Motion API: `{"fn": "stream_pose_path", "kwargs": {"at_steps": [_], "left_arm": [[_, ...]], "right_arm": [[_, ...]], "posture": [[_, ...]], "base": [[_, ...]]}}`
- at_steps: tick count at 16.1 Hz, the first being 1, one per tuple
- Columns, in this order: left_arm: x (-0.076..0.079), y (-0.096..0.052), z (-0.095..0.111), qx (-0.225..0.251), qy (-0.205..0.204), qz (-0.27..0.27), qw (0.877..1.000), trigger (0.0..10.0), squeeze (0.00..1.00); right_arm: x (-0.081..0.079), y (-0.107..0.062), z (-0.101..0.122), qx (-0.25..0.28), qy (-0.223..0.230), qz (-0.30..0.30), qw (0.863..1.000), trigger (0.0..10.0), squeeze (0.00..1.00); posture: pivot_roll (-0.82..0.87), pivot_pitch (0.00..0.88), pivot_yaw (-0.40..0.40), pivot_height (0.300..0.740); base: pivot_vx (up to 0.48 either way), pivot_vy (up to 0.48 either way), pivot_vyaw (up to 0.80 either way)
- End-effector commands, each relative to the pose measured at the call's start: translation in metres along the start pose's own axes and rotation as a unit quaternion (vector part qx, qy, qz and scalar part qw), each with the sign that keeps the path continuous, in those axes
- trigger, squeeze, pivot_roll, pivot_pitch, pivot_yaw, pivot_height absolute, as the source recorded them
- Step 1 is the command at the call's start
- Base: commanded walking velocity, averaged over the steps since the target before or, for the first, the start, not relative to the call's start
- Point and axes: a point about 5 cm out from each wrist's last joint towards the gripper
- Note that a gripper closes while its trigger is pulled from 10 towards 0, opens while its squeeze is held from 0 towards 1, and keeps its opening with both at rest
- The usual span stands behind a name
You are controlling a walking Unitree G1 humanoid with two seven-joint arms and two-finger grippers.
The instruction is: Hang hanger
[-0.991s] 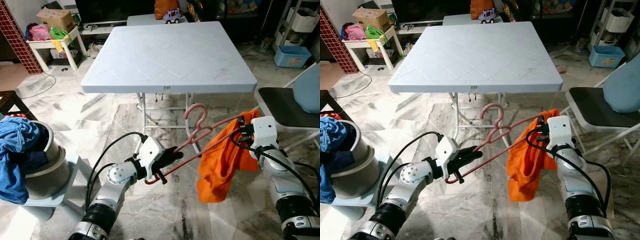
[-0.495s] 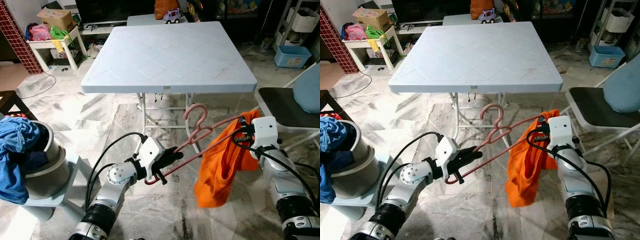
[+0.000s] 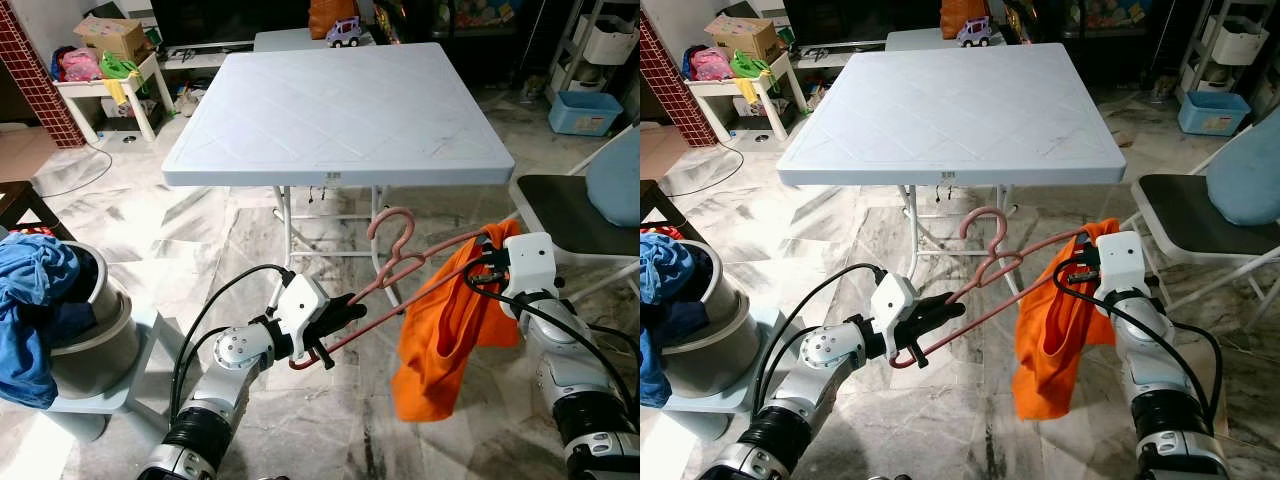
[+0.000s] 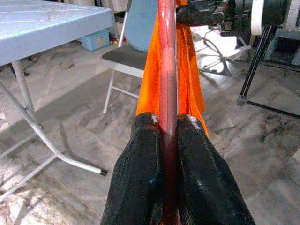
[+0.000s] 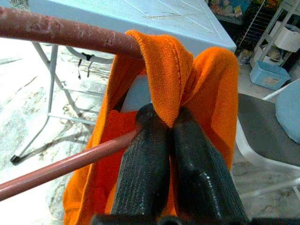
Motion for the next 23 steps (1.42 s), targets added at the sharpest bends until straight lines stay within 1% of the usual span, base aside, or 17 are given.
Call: {"fn": "stream_pose_path", "kwargs": {"at_steps": [1, 3, 4, 5, 7, 8, 9, 11, 13, 14, 15, 17, 19, 20, 22, 23], "left_arm": [[-0.002, -0.002, 0.008, 0.019, 0.009, -0.002, 1.0, 0.0, 0.0], [-0.002, -0.002, 0.008, 0.019, 0.009, -0.002, 1.0, 0.0, 0.0], [-0.009, -0.005, -0.003, -0.018, 0.018, 0.035, 0.999, 0.0, 0.0], [-0.013, -0.007, -0.007, -0.03, 0.023, 0.052, 0.998, 0.0, 0.0], [-0.013, -0.008, -0.006, -0.023, 0.022, 0.056, 0.998, 0.0, 0.0], [-0.013, -0.008, -0.005, -0.02, 0.021, 0.057, 0.998, 0.2, 0.0], [-0.013, -0.008, -0.005, -0.019, 0.021, 0.057, 0.998, 0.0, 0.0], [-0.014, -0.008, -0.004, -0.016, 0.022, 0.058, 0.998, 0.0, 0.0], [-0.011, -0.008, -0.007, -0.029, 0.022, 0.04, 0.999, 0.0, 0.0], [-0.006, -0.009, -0.01, -0.038, 0.021, 0.016, 0.999, 0.0, 0.0], [-0.006, -0.009, -0.01, -0.038, 0.021, 0.016, 0.999, 0.0, 0.0], [0.002, -0.018, -0.007, -0.053, 0.042, -0.046, 0.997, 0.0, 0.0], [0.002, -0.023, -0.004, -0.059, 0.053, -0.06, 0.995, 0.0, 0.0], [0.0, -0.03, 0.0, -0.058, 0.063, -0.063, 0.994, 0.0, 0.0], [-0.003, -0.037, 0.004, -0.056, 0.072, -0.057, 0.994, 0.0, 0.0], [-0.008, -0.044, 0.004, -0.054, 0.073, -0.035, 0.995, 0.0, 0.0]], "right_arm": [[0.008, 0.001, 0.001, 0.0, 0.003, -0.018, 1.0, 0.0, 0.0], [0.008, 0.001, 0.001, 0.0, 0.003, -0.018, 1.0, 0.0, 0.0], [0.023, -0.003, 0.027, 0.057, 0.004, -0.041, 0.998, 5.4, 0.0], [0.026, -0.005, 0.037, 0.08, 0.004, -0.046, 0.996, 10.0, 0.0], [0.02, -0.005, 0.036, 0.077, 0.008, -0.04, 0.996, 10.0, 0.0], [0.019, -0.005, 0.035, 0.076, 0.009, -0.037, 0.996, 10.0, 0.0], [0.019, -0.005, 0.034, 0.076, 0.012, -0.035, 0.996, 0.0, 0.0], [0.018, -0.008, 0.033, 0.072, 0.013, -0.034, 0.997, 0.0, 0.0], [0.024, -0.008, 0.035, 0.07, 0.016, -0.052, 0.996, 0.0, 0.0], [0.026, -0.005, 0.037, 0.068, 0.017, -0.065, 0.995, 0.0, 0.0], [0.026, -0.005, 0.037, 0.068, 0.017, -0.065, 0.995, 0.0, 0.0], [0.024, 0.01, 0.045, 0.052, 0.016, -0.091, 0.994, 0.0, 0.0], [0.024, 0.015, 0.046, 0.04, 0.012, -0.103, 0.994, 0.0, 0.0], [0.029, 0.018, 0.042, 0.011, -0.017, -0.132, 0.991, 0.0, 0.0], [0.035, 0.018, 0.034, -0.019, -0.032, -0.157, 0.987, 0.0, 0.0], [0.042, 0.014, 0.021, -0.053, -0.043, -0.178, 0.982, 0.0, 0.0]], "posture": [[-0.12, 0.03, 0.053, 0.74], [-0.12, 0.03, 0.053, 0.74], [-0.14, 0.039, 0.058, 0.74], [-0.14, 0.039, 0.058, 0.74], [-0.14, 0.039, 0.058, 0.74], [-0.14, 0.038, 0.059, 0.74], [-0.14, 0.039, 0.059, 0.74], [-0.14, 0.04, 0.059, 0.74], [-0.14, 0.039, 0.06, 0.74], [-0.14, 0.037, 0.06, 0.74], [-0.14, 0.037, 0.06, 0.74], [-0.14, 0.036, 0.058, 0.74], [-0.13, 0.034, 0.051, 0.74], [-0.13, 0.034, 0.047, 0.74], [-0.11, 0.033, 0.04, 0.74], [-0.1, 0.033, 0.037, 0.74]], "base": [[0.0, 0.0, 0.0], [0.0, 0.0, 0.0], [0.0, 0.0, 0.0], [0.0, 0.0, 0.0], [0.0, 0.0, 0.0], [0.0, 0.0, 0.0], [0.0, 0.0, 0.0], [0.0, 0.0, 0.0], [0.0, 0.0, 0.0], [0.0, 0.0, 0.0], [0.0, 0.0, 0.0], [0.0, 0.0, 0.0], [0.0, 0.0, 0.0], [0.0, 0.0, 0.0], [0.0, 0.0, 0.0], [0.0, 0.0, 0.0]]}}
Point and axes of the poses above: a point about 5 cm out from each wrist's last joint towards the gripper, its own y axis pointing out of the wrist towards the gripper, its own z axis along the axis of the wrist's last joint, x = y × z, and after that the axes turned 14 degrees about -y, right-handed
